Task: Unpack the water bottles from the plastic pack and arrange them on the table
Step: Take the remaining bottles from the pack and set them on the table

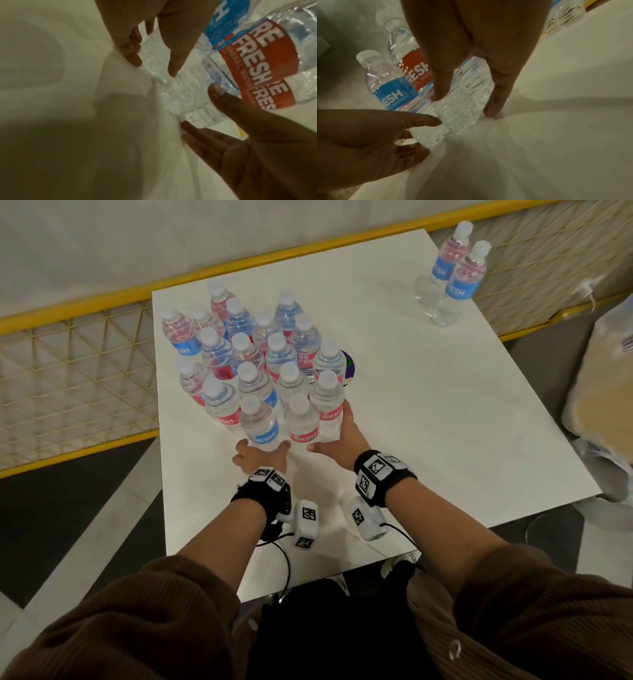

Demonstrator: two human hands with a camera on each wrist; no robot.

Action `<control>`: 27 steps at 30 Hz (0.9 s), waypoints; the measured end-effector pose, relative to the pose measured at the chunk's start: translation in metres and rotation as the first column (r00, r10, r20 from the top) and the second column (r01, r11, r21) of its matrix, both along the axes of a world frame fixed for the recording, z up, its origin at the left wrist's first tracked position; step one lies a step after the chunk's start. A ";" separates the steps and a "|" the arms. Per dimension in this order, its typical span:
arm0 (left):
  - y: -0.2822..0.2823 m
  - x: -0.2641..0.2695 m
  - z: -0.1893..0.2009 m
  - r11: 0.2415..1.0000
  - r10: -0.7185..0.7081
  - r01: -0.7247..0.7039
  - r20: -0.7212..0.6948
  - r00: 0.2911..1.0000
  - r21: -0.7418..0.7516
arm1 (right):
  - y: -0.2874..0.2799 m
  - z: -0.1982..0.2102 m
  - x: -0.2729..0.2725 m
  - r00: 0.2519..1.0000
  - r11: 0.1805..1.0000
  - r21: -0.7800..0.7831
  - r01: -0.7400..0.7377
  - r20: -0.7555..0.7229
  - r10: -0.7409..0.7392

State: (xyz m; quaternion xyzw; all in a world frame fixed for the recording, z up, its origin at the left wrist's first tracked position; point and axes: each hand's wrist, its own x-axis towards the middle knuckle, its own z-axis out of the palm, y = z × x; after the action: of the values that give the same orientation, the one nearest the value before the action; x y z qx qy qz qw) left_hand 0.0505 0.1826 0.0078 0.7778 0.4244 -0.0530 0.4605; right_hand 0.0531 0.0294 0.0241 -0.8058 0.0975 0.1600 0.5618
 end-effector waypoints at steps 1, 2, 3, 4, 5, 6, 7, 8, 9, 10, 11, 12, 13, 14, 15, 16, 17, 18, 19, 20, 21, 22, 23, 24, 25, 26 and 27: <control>-0.001 -0.002 -0.003 0.999 0.015 -0.016 -0.026 1.000 -0.038 | -0.006 0.002 0.000 1.000 1.000 -0.010 -0.015 -0.027 0.014; -0.004 -0.004 -0.003 0.984 0.037 -0.043 -0.033 0.999 -0.171 | -0.014 0.001 0.000 0.997 0.999 -0.035 -0.037 -0.061 0.035; -0.011 -0.002 -0.009 0.965 -0.031 -0.004 -0.130 0.991 -0.261 | -0.024 0.003 -0.001 0.993 0.996 -0.069 -0.059 -0.108 0.052; -0.017 -0.002 -0.018 0.953 -0.100 0.025 -0.238 0.966 -0.302 | -0.035 0.004 -0.003 0.988 0.992 -0.101 -0.080 -0.143 0.065; -0.027 -0.005 -0.017 0.927 -0.121 0.002 -0.296 0.947 -0.375 | -0.049 0.004 -0.004 0.982 0.987 -0.131 -0.094 -0.173 0.071; -0.041 -0.011 -0.010 0.894 -0.101 -0.042 -0.291 0.951 -0.447 | -0.063 0.004 -0.006 0.979 0.981 -0.163 -0.106 -0.188 0.074; -0.058 -0.015 0.001 0.882 -0.147 -0.005 -0.284 0.948 -0.471 | -0.079 0.004 -0.007 0.975 0.975 -0.189 -0.120 -0.207 0.079; -0.076 -0.017 0.006 0.873 -0.129 -0.037 -0.305 0.944 -0.485 | -0.095 0.007 -0.010 0.972 0.969 -0.210 -0.134 -0.216 0.088; -0.097 -0.018 0.009 0.869 -0.174 0.011 -0.283 0.943 -0.495 | -0.113 0.010 -0.012 0.972 0.966 -0.224 -0.131 -0.222 0.080; -0.121 -0.020 0.018 0.859 -0.261 0.114 -0.237 0.936 -0.499 | -0.131 0.013 -0.015 0.974 0.969 -0.223 -0.107 -0.218 0.057; -0.142 -0.021 0.025 0.830 -0.378 0.238 -0.194 0.905 -0.504 | -0.150 0.016 -0.018 0.977 0.975 -0.214 -0.065 -0.211 0.019; -0.164 -0.020 0.031 0.804 -0.466 0.354 -0.136 0.874 -0.478 | -0.170 0.018 -0.020 0.980 0.979 -0.203 -0.012 -0.197 -0.029; -0.185 -0.018 0.032 0.774 -0.539 0.458 -0.076 0.839 -0.438 | -0.191 0.020 -0.022 0.979 0.978 -0.202 0.045 -0.185 -0.083; -0.206 -0.016 0.033 0.720 -0.630 0.573 -0.022 0.777 -0.392 | -0.213 0.021 -0.025 0.976 0.975 -0.201 0.100 -0.171 -0.136; -0.227 -0.013 0.036 0.657 -0.711 0.672 0.016 0.703 -0.343 | -0.237 0.022 -0.028 0.967 0.966 -0.199 0.165 -0.163 -0.198; -0.249 -0.011 0.038 0.592 -0.775 0.751 0.051 0.631 -0.295 | -0.260 0.024 -0.031 0.952 0.953 -0.190 0.237 -0.150 -0.267; -0.271 -0.009 0.042 0.528 -0.826 0.815 0.081 0.558 -0.238 | -0.283 0.026 -0.035 0.931 0.932 -0.182 0.314 -0.131 -0.340; -0.293 -0.007 0.047 0.455 -0.876 0.876 0.097 0.473 -0.157 | -0.308 0.026 -0.039 0.904 0.901 -0.181 0.394 -0.102 -0.416; -0.315 -0.005 0.051 0.369 -0.922 0.928 0.101 0.373 -0.060 | -0.331 0.027 -0.043 0.867 0.861 -0.183 0.474 -0.070 -0.493; -0.336 -0.004 0.057 0.263 -0.961 0.964 0.097 0.258 0.037 | -0.354 0.028 -0.047 0.825 0.815 -0.195 0.546 -0.041 -0.563; -0.359 -0.002 0.063 0.152 -0.986 0.980 0.092 0.141 0.129 | -0.378 0.028 -0.051 0.781 0.767 -0.203 0.608 -0.018 -0.624; -0.382 -0.001 0.070 0.047 -0.996 0.976 0.082 0.031 0.210 | -0.400 0.029 -0.055 0.740 0.726 -0.202 0.657 -0.011 -0.672; -0.404 0.002 0.075 -0.051 -0.995 0.959 0.064 -0.071 0.277 | -0.418 0.031 -0.058 0.710 0.698 -0.190 0.690 -0.008 -0.704; -0.426 0.005 0.080 -0.141 -0.987 0.930 0.029 -0.160 0.339 | -0.435 0.033 -0.060 0.690 0.679 -0.182 0.712 -0.003 -0.724; -0.446 0.008 0.083 -0.218 -0.973 0.888 -0.016 -0.232 0.405 | -0.451 0.035 -0.061 0.679 0.667 -0.176 0.724 0.008 -0.734; -0.465 0.011 0.086 -0.280 -0.958 0.848 -0.069 -0.280 0.450 | -0.466 0.035 -0.062 0.670 0.658 -0.176 0.732 0.012 -0.742; -0.482 0.015 0.088 -0.316 -0.947 0.820 -0.103 -0.305 0.478 | -0.480 0.035 -0.061 0.662 0.649 -0.176 0.740 0.020 -0.749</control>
State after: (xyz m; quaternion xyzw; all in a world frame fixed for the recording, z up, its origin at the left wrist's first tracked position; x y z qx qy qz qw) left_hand 0.0653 -0.2996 0.0957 0.8648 -0.4455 -0.1816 0.1436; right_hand -0.0079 -0.4507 0.0591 -0.7344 0.4481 -0.0715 0.5047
